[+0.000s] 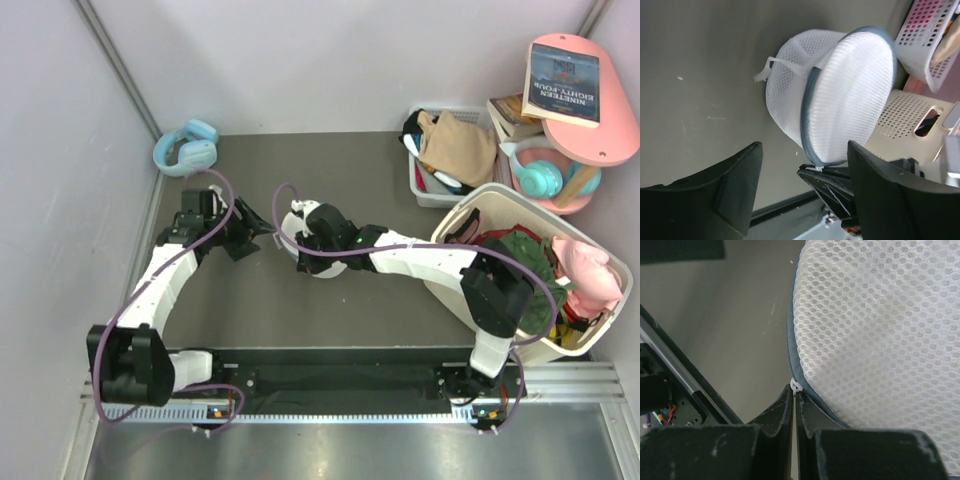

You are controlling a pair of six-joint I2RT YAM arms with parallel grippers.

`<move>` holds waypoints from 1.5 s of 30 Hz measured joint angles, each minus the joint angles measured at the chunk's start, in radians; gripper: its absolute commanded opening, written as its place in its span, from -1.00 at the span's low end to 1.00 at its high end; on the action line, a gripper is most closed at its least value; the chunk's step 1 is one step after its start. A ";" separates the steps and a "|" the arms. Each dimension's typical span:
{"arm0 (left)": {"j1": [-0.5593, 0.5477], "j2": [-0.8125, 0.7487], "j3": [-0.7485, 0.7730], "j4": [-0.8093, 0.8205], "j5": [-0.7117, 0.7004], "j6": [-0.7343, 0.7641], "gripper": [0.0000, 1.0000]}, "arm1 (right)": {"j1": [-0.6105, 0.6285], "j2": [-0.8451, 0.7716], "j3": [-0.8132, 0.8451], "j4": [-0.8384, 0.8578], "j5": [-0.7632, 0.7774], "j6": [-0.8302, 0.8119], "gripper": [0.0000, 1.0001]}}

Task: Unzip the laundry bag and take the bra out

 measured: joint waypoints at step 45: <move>-0.111 0.181 -0.052 0.251 0.145 -0.090 -1.00 | -0.098 -0.208 -0.244 0.068 0.010 0.072 -1.00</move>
